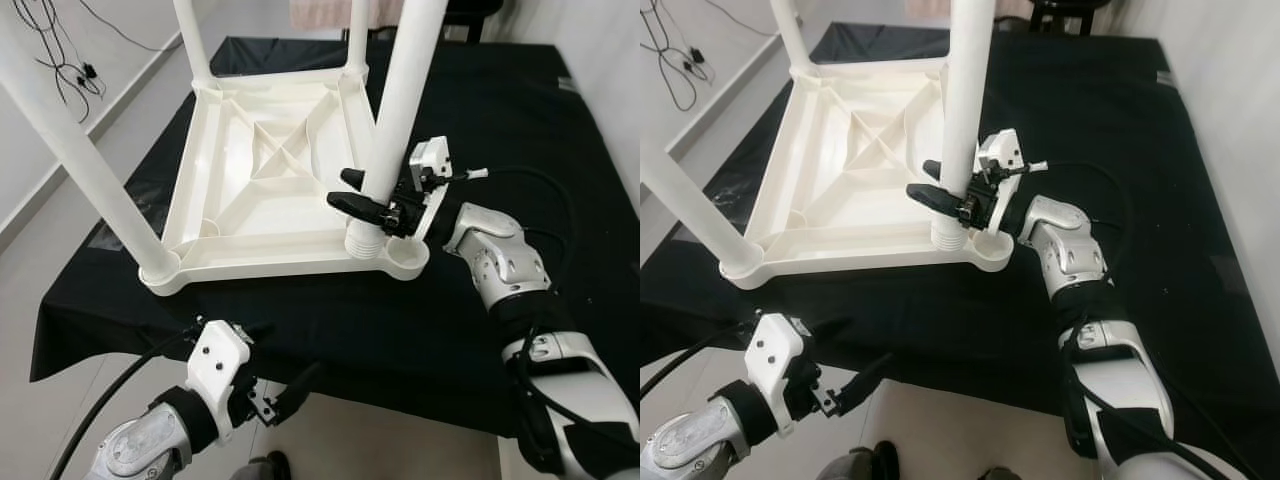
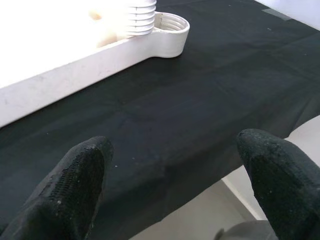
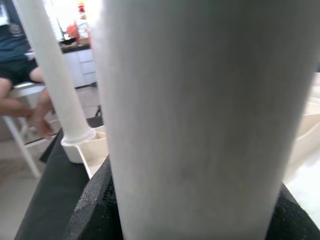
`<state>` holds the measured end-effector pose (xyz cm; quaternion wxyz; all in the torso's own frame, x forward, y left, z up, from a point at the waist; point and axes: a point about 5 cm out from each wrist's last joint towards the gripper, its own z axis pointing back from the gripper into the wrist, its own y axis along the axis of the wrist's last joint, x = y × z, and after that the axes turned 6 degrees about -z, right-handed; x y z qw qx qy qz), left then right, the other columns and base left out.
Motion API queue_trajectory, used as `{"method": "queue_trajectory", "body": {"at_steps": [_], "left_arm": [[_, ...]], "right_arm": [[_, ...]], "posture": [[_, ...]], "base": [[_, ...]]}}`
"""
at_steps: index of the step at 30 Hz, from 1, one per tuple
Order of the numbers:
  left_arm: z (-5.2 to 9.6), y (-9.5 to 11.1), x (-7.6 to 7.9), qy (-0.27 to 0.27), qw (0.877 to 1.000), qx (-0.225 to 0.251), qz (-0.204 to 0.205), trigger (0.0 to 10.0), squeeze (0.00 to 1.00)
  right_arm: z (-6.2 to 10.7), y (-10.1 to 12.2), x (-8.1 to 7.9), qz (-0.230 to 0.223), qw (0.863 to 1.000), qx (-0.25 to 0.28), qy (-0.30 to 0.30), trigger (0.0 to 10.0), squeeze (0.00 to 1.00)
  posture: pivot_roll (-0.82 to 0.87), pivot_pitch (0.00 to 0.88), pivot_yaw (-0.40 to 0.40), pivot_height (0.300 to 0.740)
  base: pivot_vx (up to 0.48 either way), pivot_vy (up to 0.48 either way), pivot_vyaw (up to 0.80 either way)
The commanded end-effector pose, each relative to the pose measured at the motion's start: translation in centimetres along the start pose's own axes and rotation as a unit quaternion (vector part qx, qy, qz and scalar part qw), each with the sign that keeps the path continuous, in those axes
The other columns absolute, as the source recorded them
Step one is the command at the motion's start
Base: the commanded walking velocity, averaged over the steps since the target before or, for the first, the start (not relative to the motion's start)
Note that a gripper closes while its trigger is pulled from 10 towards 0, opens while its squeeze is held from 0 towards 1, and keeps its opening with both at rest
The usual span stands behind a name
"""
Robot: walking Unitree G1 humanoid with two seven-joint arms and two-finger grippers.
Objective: Building children table
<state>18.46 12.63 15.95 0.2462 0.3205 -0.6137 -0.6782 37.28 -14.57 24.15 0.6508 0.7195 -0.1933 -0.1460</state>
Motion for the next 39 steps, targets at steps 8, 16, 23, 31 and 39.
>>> {"method": "queue_trajectory", "body": {"at_steps": [8, 16, 23, 31, 39], "left_arm": [[1.3, 0.0, 0.9, -0.015, 1.000, -0.018, 0.013, 10.0, 0.00], [1.8, 0.1, 1.0, -0.019, 0.999, -0.020, 0.021, 10.0, 0.00], [1.8, 0.2, 1.1, -0.023, 0.999, -0.020, 0.027, 10.0, 0.00], [1.8, 0.3, 1.1, -0.023, 0.999, -0.018, 0.031, 10.0, 0.00], [1.8, 0.3, 1.0, -0.025, 0.999, -0.019, 0.034, 10.0, 0.00]], "right_arm": [[1.8, 1.1, 0.5, 0.001, 0.999, 0.001, 0.037, 10.0, 0.00], [2.8, 1.8, 1.3, 0.004, 1.000, 0.007, 0.027, 10.0, 0.00], [3.7, 3.1, 2.3, 0.010, 1.000, 0.023, 0.006, 10.0, 0.00], [4.7, 4.5, 2.7, 0.001, 0.998, 0.056, 0.014, 10.0, 0.00], [6.7, 5.9, 3.1, 0.002, 0.997, 0.073, 0.022, 10.0, 0.00]], "posture": [[0.08, 0.320, 0.057, 0.740], [0.08, 0.333, 0.065, 0.740], [0.08, 0.340, 0.066, 0.740], [0.08, 0.345, 0.067, 0.740], [0.08, 0.347, 0.068, 0.740]], "base": [[0.000, 0.000, 0.00], [0.000, 0.000, 0.00], [0.000, 0.000, 0.00], [0.000, 0.000, 0.00], [0.000, 0.000, 0.00]]}}
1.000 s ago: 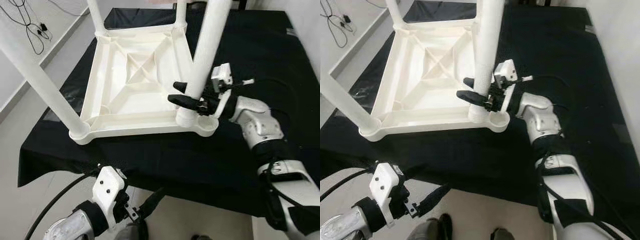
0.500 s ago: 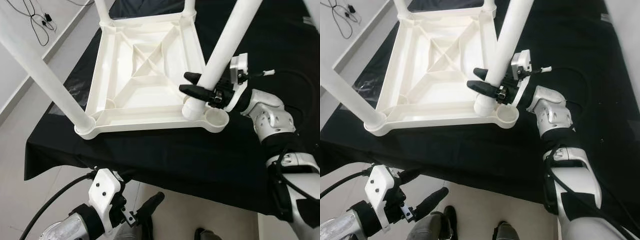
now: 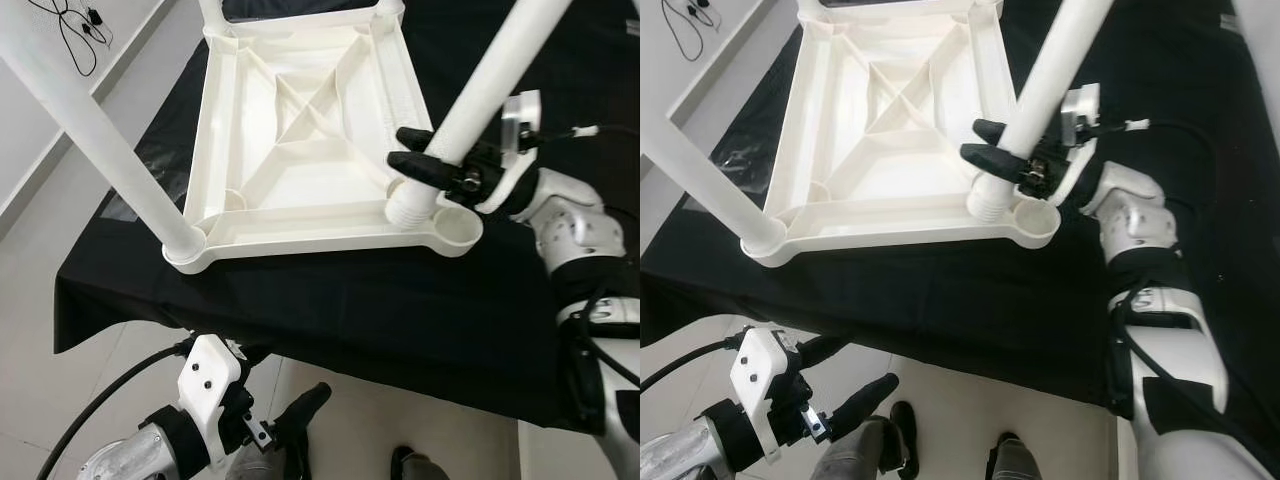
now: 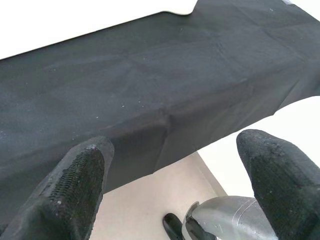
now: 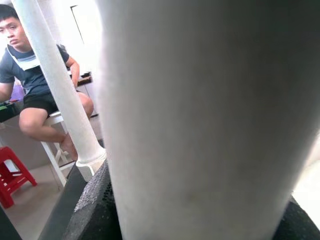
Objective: Building children table
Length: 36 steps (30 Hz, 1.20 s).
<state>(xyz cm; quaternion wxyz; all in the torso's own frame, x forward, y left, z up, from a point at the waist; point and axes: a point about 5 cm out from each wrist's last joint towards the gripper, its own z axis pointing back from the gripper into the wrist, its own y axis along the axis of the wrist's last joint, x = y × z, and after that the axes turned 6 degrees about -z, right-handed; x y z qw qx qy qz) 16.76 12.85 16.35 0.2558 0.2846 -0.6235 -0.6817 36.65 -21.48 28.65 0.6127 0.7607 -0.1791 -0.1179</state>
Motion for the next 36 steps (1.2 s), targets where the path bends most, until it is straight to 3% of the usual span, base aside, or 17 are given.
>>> {"method": "queue_trajectory", "body": {"at_steps": [1, 9, 13, 17, 23, 24, 25, 26, 27, 28, 30, 32, 34, 36], "left_arm": [[0.4, -0.2, 0.1, -0.003, 1.000, -0.011, 0.003, 10.0, 0.00], [0.3, -0.2, 0.0, -0.006, 1.000, -0.011, 0.005, 10.0, 0.00], [0.2, -0.2, 0.0, -0.007, 1.000, -0.011, 0.007, 10.0, 0.00], [0.2, -0.2, 0.0, -0.007, 1.000, -0.010, 0.008, 10.0, 0.00], [0.1, -0.2, 0.0, -0.007, 1.000, -0.009, 0.010, 10.0, 0.00], [0.1, -0.2, 0.0, -0.007, 1.000, -0.009, 0.010, 10.0, 0.00], [0.1, -0.2, -0.1, -0.006, 1.000, -0.009, 0.009, 10.0, 0.00], [0.1, -0.2, -0.1, -0.006, 1.000, -0.009, 0.009, 10.0, 0.00], [0.1, -0.2, -0.1, -0.006, 1.000, -0.009, 0.009, 10.0, 0.00], [0.1, -0.2, -0.1, -0.006, 1.000, -0.009, 0.009, 10.0, 0.00], [0.0, -0.2, -0.1, -0.006, 1.000, -0.008, 0.008, 10.0, 0.00], [0.0, -0.2, -0.1, -0.006, 1.000, -0.008, 0.008, 10.0, 0.00], [-0.1, -0.2, -0.1, -0.007, 1.000, -0.007, 0.008, 10.0, 0.00], [-0.1, -0.2, -0.1, -0.007, 1.000, -0.007, 0.008, 10.0, 0.00]], "right_arm": [[0.7, 0.9, 0.2, 0.009, 1.000, 0.015, -0.006, 10.0, 0.00], [1.6, 1.7, 0.8, 0.016, 0.999, 0.033, -0.037, 10.0, 0.00], [2.0, 2.9, 1.3, 0.010, 0.994, 0.084, -0.065, 10.0, 0.00], [1.9, 4.6, 2.2, 0.019, 0.980, 0.138, -0.146, 10.0, 0.00], [1.2, 5.1, 2.8, 0.037, 0.966, 0.151, -0.206, 10.0, 0.00], [0.8, 4.9, 3.0, 0.053, 0.962, 0.135, -0.233, 10.0, 0.00], [0.4, 4.0, 3.2, 0.107, 0.955, 0.067, -0.270, 10.0, 0.00], [0.4, 4.0, 3.2, 0.107, 0.955, 0.067, -0.270, 10.0, 0.00], [0.1, 3.1, 3.3, 0.164, 0.939, 0.003, -0.303, 10.0, 0.00], [0.1, 3.1, 3.3, 0.164, 0.939, 0.003, -0.303, 10.0, 0.00], [-0.2, 2.1, 3.4, 0.244, 0.908, -0.069, -0.332, 10.0, 0.00], [-0.2, 2.1, 3.4, 0.244, 0.908, -0.069, -0.332, 10.0, 0.00], [-0.4, 2.2, 3.4, 0.293, 0.887, -0.095, -0.344, 10.0, 0.00], [-0.5, 2.2, 3.4, 0.307, 0.880, -0.097, -0.349, 10.0, 0.00]], "posture": [[0.08, 0.347, 0.068, 0.740], [0.08, 0.345, 0.069, 0.740], [0.08, 0.344, 0.068, 0.740], [0.08, 0.343, 0.066, 0.740], [0.08, 0.342, 0.063, 0.740], [0.08, 0.342, 0.063, 0.740], [0.07, 0.341, 0.062, 0.740], [0.07, 0.341, 0.062, 0.740], [0.07, 0.341, 0.061, 0.740], [0.07, 0.341, 0.061, 0.740], [0.07, 0.339, 0.060, 0.740], [0.07, 0.339, 0.060, 0.740], [0.07, 0.335, 0.058, 0.740], [0.07, 0.334, 0.057, 0.740]], "base": [[0.000, 0.000, 0.00], [0.000, 0.000, 0.00], [0.000, 0.000, 0.00], [0.000, 0.000, 0.00], [0.000, 0.000, 0.00], [0.000, 0.000, 0.00], [0.000, 0.000, 0.00], [0.000, 0.000, 0.00], [0.000, 0.000, 0.00], [0.000, 0.000, 0.00], [0.000, 0.000, 0.00], [0.000, 0.000, 0.00], [0.000, 0.000, 0.00], [0.000, 0.000, 0.00]]}}
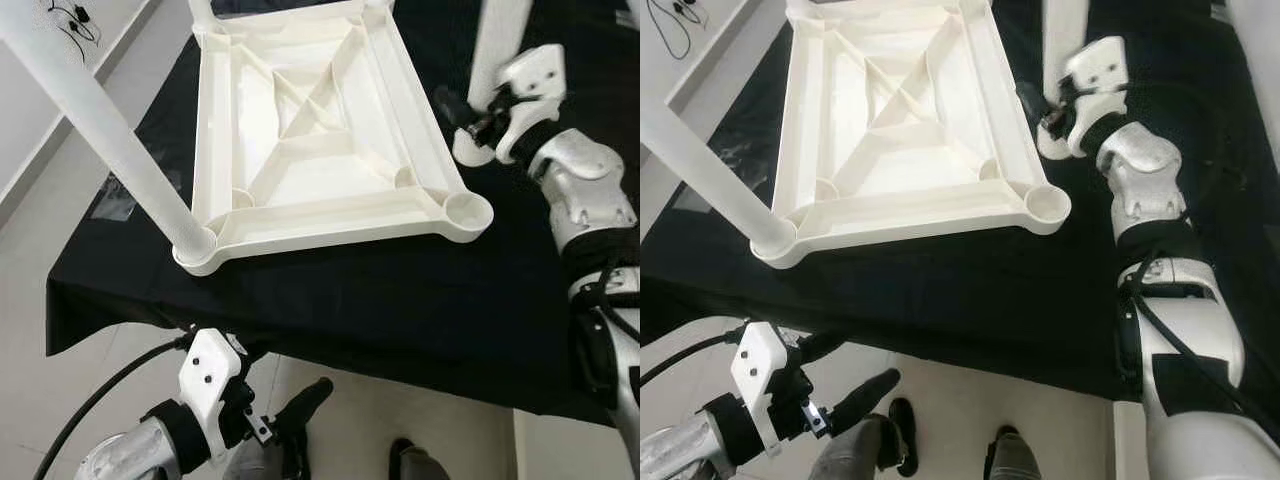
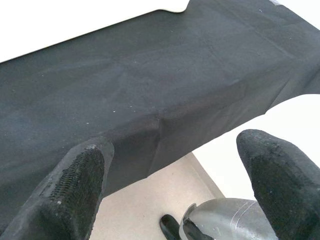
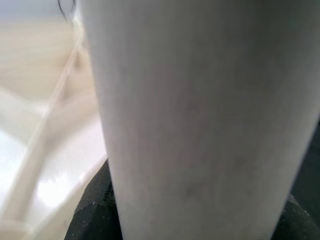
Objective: Building children table
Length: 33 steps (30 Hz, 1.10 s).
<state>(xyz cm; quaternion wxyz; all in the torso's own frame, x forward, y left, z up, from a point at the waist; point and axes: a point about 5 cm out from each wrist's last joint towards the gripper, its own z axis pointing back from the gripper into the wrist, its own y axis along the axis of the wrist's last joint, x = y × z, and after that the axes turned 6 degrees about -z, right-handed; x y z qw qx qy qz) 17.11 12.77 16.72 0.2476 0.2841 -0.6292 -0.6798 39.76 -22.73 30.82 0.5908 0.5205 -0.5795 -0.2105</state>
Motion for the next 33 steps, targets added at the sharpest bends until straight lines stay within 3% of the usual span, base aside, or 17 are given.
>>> {"method": "queue_trajectory", "body": {"at_steps": [1, 8, 10, 11, 13, 17, 26, 28, 32, 33], "left_arm": [[0.1, -0.6, 0.2, -0.001, 1.000, -0.014, 0.011, 10.0, 0.00], [-0.1, -0.7, 0.1, -0.001, 1.000, -0.010, 0.013, 10.0, 0.00], [-0.2, -0.7, 0.1, 0.000, 1.000, -0.009, 0.014, 10.0, 0.00], [-0.2, -0.7, 0.1, 0.000, 1.000, -0.009, 0.014, 10.0, 0.00], [-0.2, -0.7, 0.1, 0.001, 1.000, -0.008, 0.015, 10.0, 0.00], [-0.3, -0.7, 0.0, 0.000, 1.000, -0.007, 0.015, 10.0, 0.00], [-0.5, -0.7, -0.1, 0.002, 1.000, -0.005, 0.013, 10.0, 0.00], [-0.6, -0.7, -0.2, 0.004, 1.000, -0.003, 0.012, 10.0, 0.00], [-0.7, -0.7, -0.3, 0.005, 1.000, -0.001, 0.012, 10.0, 0.00], [-0.8, -0.7, -0.3, 0.006, 1.000, 0.000, 0.012, 10.0, 0.00]], "right_arm": [[0.2, 0.3, 0.2, 0.024, 1.000, 0.011, -0.010, 10.0, 0.00], [0.0, 0.0, -0.5, 0.000, 1.000, 0.020, 0.003, 10.0, 0.00], [-0.3, -0.3, -2.2, -0.030, 0.997, 0.026, 0.070, 10.0, 0.00], [-0.3, -0.3, -2.2, -0.030, 0.997, 0.026, 0.070, 10.0, 0.00], [-0.2, -0.2, -4.0, -0.055, 0.985, 0.041, 0.155, 10.0, 0.00], [0.4, 0.3, -6.0, -0.082, 0.959, 0.060, 0.266, 10.0, 0.00], [0.7, 1.0, -7.1, -0.118, 0.940, 0.083, 0.308, 10.0, 0.00], [1.0, 1.2, -8.3, -0.148, 0.926, 0.094, 0.335, 10.0, 0.00], [1.3, 1.5, -9.1, -0.178, 0.915, 0.107, 0.346, 10.0, 0.00], [1.4, 1.8, -9.7, -0.209, 0.907, 0.117, 0.347, 10.0, 0.00]], "posture": [[0.06, 0.332, 0.056, 0.740], [0.05, 0.322, 0.047, 0.740], [0.05, 0.316, 0.044, 0.740], [0.05, 0.316, 0.044, 0.740], [0.05, 0.312, 0.042, 0.740], [0.04, 0.306, 0.038, 0.740], [0.04, 0.306, 0.032, 0.740], [0.04, 0.304, 0.027, 0.740], [0.04, 0.305, 0.024, 0.740], [0.03, 0.303, 0.022, 0.740]], "base": [[0.000, 0.000, 0.00], [0.000, 0.000, 0.00], [0.000, 0.000, 0.00], [0.000, 0.000, 0.00], [0.000, 0.000, 0.00], [0.000, 0.000, 0.00], [0.000, 0.000, 0.00], [0.000, 0.000, 0.00], [0.000, 0.000, 0.00], [0.000, 0.000, 0.00]]}}
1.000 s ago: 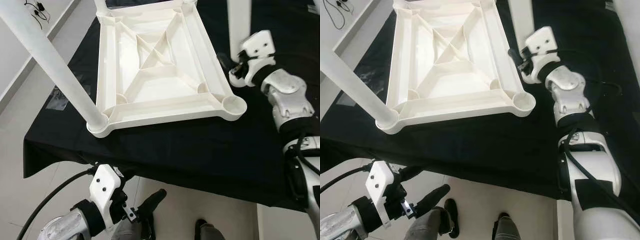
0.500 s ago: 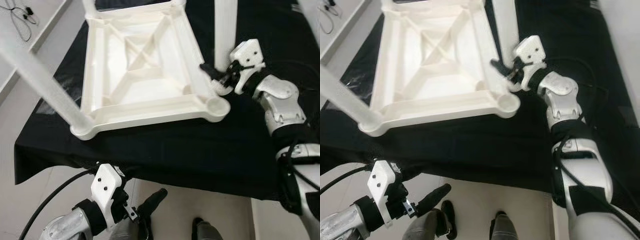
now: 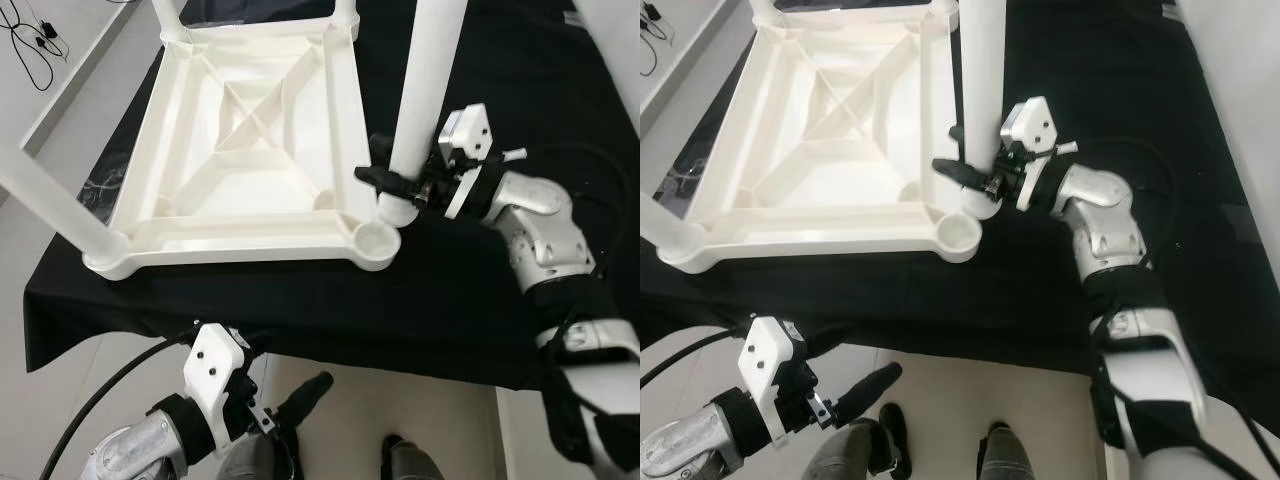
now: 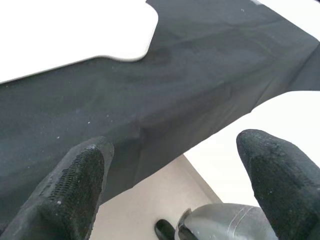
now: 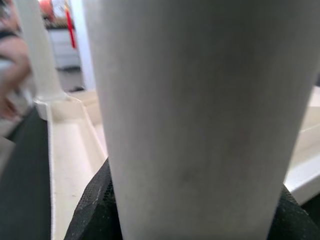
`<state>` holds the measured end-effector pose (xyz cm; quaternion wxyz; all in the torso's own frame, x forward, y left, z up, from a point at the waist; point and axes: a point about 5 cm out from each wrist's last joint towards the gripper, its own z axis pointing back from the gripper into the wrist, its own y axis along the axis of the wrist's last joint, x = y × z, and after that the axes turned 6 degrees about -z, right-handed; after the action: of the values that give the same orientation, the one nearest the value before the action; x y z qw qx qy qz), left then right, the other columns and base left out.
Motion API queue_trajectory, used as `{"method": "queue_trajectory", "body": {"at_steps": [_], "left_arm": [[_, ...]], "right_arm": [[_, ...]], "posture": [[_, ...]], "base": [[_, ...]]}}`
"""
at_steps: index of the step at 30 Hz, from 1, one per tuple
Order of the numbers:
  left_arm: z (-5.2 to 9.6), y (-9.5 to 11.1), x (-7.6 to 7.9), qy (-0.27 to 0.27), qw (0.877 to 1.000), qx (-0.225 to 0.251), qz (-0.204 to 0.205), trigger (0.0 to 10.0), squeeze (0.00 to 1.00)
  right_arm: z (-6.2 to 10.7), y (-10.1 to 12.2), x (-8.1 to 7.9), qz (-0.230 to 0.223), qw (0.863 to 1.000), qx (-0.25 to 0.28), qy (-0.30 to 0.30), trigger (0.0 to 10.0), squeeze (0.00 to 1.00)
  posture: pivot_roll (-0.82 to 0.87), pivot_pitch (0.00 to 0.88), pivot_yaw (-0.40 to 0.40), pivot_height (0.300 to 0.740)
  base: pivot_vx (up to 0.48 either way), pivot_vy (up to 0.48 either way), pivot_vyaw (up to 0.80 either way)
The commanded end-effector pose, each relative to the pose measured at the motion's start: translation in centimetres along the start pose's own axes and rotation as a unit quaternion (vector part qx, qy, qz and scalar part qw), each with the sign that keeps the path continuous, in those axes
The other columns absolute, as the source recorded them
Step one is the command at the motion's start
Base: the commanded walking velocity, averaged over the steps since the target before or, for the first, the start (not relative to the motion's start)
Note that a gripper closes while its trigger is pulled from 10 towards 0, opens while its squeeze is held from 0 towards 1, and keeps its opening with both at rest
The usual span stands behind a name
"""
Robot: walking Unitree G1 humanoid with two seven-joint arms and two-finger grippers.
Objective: Building children table
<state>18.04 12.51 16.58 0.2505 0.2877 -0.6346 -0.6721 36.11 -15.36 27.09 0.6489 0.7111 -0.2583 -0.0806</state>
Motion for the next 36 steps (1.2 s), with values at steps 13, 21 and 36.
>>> {"method": "queue_trajectory", "body": {"at_steps": [13, 21, 36], "left_arm": [[-0.1, -0.5, -0.1, 0.005, 1.000, -0.007, 0.000, 10.0, 0.00], [0.1, -0.4, 0.3, -0.012, 0.999, -0.018, -0.028, 10.0, 0.00], [1.0, -0.7, 1.3, -0.047, 0.998, -0.043, -0.010, 10.0, 0.00]], "right_arm": [[0.2, 1.7, -0.5, -0.039, 0.997, 0.068, 0.020, 10.0, 0.00], [0.7, 2.0, -4.9, -0.109, 0.972, 0.079, 0.194, 10.0, 0.00], [-1.7, -1.6, -5.4, -0.068, 0.983, -0.005, 0.169, 10.0, 0.00]], "posture": [[0.03, 0.298, 0.013, 0.740], [0.04, 0.298, 0.014, 0.740], [0.05, 0.303, 0.023, 0.740]], "base": [[0.000, 0.000, 0.00], [0.000, 0.000, 0.00], [0.000, 0.000, 0.00]]}}
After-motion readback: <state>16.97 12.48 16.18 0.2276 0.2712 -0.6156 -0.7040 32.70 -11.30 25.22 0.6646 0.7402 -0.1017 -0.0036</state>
